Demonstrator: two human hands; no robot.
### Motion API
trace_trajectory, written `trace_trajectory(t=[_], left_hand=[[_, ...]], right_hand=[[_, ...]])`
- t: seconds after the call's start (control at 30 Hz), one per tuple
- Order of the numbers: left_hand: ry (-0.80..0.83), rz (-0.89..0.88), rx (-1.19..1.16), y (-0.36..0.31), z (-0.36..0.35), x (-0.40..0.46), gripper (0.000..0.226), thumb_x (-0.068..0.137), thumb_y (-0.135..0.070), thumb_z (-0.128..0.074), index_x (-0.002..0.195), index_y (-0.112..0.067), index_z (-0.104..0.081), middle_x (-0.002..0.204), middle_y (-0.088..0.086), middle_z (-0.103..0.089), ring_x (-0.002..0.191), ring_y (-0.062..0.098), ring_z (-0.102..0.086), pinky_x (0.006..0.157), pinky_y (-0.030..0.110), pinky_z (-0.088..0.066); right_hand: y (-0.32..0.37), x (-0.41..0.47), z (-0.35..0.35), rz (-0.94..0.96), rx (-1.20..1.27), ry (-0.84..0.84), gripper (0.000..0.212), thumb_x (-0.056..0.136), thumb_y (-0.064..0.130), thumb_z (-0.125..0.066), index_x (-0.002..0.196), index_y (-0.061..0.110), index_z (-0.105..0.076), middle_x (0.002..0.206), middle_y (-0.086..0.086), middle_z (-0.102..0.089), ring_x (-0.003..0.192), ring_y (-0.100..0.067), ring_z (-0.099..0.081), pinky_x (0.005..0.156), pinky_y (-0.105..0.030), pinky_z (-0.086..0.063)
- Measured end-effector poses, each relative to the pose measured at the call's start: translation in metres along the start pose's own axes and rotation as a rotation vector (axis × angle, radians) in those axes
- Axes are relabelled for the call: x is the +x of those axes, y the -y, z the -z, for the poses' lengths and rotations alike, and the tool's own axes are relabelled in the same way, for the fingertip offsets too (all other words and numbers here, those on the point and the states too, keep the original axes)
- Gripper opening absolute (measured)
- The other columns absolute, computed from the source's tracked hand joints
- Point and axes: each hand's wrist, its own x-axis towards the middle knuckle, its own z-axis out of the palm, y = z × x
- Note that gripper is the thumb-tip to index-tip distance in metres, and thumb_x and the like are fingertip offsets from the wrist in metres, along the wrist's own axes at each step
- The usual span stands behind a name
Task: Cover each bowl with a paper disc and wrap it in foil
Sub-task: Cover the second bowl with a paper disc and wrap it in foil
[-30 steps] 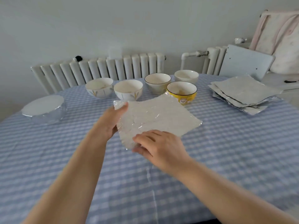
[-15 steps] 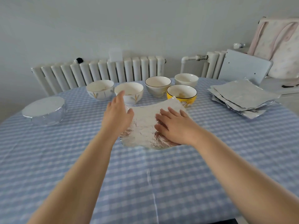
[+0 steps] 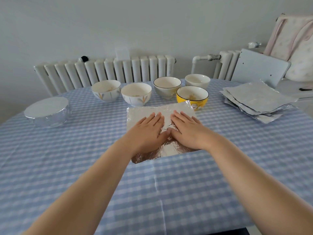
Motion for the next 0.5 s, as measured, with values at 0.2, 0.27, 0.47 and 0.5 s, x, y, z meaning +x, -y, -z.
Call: trace_trajectory(t=[0.2, 0.27, 0.47, 0.5], left_hand=[[0.081, -0.023, -0.002, -0.001, 0.009, -0.002, 0.109, 0.072, -0.082, -0.007, 0.158, -0.016, 0.004, 0.165, 0.001, 0.009, 0.151, 0.012, 0.010, 0.122, 0.031, 0.005], [0.101, -0.026, -0.013, -0.001, 0.010, -0.001, 0.116, 0.066, -0.086, -0.006, 0.158, -0.016, 0.005, 0.165, 0.001, 0.010, 0.151, 0.012, 0.011, 0.122, 0.031, 0.005], [0.163, -0.018, -0.011, -0.003, 0.016, -0.001, 0.113, 0.069, -0.083, -0.012, 0.157, -0.014, 0.008, 0.165, 0.001, 0.014, 0.150, 0.012, 0.015, 0.120, 0.032, 0.007], [0.170, -0.017, -0.007, -0.003, 0.017, -0.001, 0.113, 0.070, -0.083, -0.012, 0.157, -0.014, 0.009, 0.165, 0.001, 0.014, 0.150, 0.012, 0.015, 0.120, 0.032, 0.006]], right_hand=[[0.000, 0.008, 0.010, 0.127, 0.042, -0.116, 0.074, 0.098, 0.061, -0.015, 0.158, 0.017, -0.008, 0.166, 0.005, 0.001, 0.151, -0.008, 0.009, 0.124, -0.036, 0.000], [0.000, 0.011, 0.009, 0.177, 0.001, -0.087, 0.087, 0.089, 0.069, -0.008, 0.158, 0.017, -0.010, 0.166, 0.004, -0.001, 0.151, -0.008, 0.008, 0.124, -0.036, -0.001], [-0.005, 0.018, 0.008, 0.184, -0.060, 0.042, 0.099, 0.077, 0.074, -0.003, 0.158, 0.016, -0.002, 0.165, 0.002, 0.007, 0.150, -0.008, 0.011, 0.124, -0.034, 0.000], [-0.005, 0.018, 0.009, 0.184, -0.068, 0.056, 0.100, 0.077, 0.075, -0.004, 0.158, 0.016, 0.000, 0.165, 0.002, 0.009, 0.150, -0.008, 0.012, 0.124, -0.034, 0.001]])
